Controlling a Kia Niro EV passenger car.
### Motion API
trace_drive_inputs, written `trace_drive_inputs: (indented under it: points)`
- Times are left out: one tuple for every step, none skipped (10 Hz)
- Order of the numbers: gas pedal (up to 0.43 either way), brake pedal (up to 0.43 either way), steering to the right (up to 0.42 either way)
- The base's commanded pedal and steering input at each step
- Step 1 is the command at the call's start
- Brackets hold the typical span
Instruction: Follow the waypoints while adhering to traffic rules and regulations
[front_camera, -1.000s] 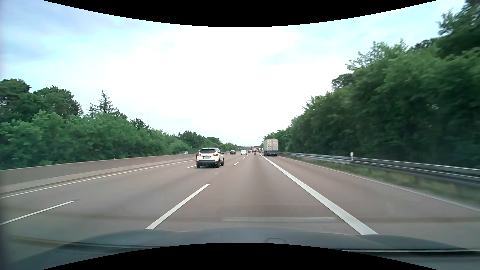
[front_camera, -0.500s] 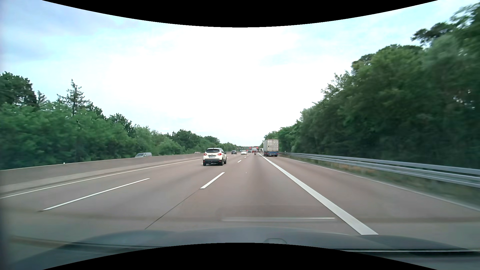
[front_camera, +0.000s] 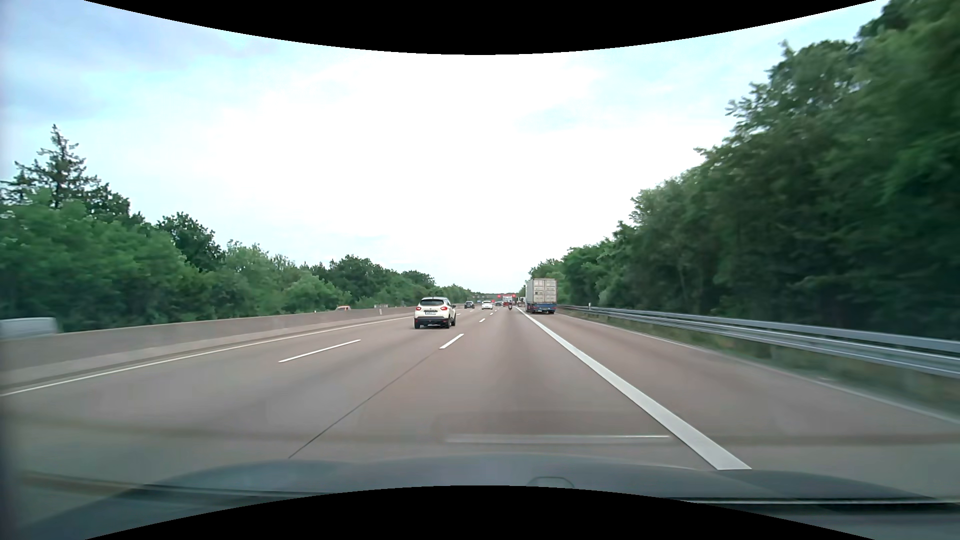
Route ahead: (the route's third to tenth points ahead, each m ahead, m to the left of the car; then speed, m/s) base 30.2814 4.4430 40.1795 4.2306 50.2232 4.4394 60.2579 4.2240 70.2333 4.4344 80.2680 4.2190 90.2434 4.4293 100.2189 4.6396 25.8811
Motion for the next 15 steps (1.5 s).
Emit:
trace_drive_inputs:
  points:
    - [0.118, 0.0, -0.004]
    - [0.118, 0.0, -0.004]
    - [0.118, 0.0, -0.004]
    - [0.118, 0.0, -0.004]
    - [0.118, 0.0, -0.004]
    - [0.118, 0.0, -0.004]
    - [0.118, 0.0, -0.004]
    - [0.118, 0.0, -0.004]
    - [0.118, 0.0, -0.004]
    - [0.138, 0.0, -0.004]
    - [0.15, 0.0, -0.004]
    - [0.157, 0.0, -0.004]
    - [0.169, 0.0, -0.004]
    - [0.169, 0.0, -0.004]
    - [0.169, 0.0, -0.004]
